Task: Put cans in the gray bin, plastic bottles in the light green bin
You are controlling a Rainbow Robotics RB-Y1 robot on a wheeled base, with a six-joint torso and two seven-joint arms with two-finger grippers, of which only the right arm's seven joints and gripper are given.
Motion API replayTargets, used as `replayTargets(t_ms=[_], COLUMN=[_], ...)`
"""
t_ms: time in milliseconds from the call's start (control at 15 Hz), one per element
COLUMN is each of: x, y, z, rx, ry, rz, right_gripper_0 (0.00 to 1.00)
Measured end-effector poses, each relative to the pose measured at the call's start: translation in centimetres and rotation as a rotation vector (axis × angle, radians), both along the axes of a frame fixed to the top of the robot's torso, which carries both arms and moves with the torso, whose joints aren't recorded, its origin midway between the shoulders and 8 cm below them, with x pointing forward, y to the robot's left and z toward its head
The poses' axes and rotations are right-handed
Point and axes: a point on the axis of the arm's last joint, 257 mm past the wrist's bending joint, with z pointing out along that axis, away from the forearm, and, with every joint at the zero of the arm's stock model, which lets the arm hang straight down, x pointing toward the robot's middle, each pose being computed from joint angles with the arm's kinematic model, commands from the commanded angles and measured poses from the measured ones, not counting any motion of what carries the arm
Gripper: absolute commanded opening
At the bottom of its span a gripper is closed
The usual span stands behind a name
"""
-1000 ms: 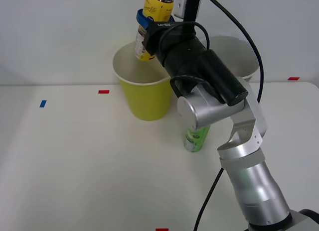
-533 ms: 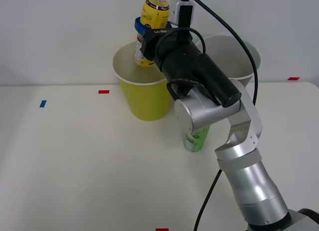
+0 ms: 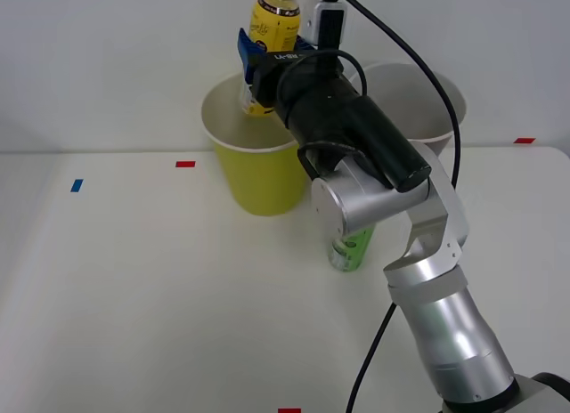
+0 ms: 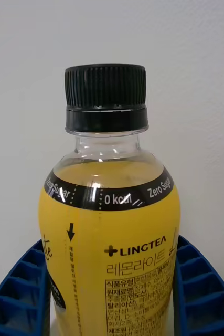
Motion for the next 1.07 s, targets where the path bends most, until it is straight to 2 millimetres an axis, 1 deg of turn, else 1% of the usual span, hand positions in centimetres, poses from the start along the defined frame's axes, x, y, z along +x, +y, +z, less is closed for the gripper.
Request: replayTargets(t_ms=[333,1067], x=[-0.19,-0.24], y=[0.44,0.33], z=[-0.17,0.15], rx=[0.005,0.012], ry=[0.006,-0.004], rz=[0.012,0.011], right_gripper_0=[1.0,1.0])
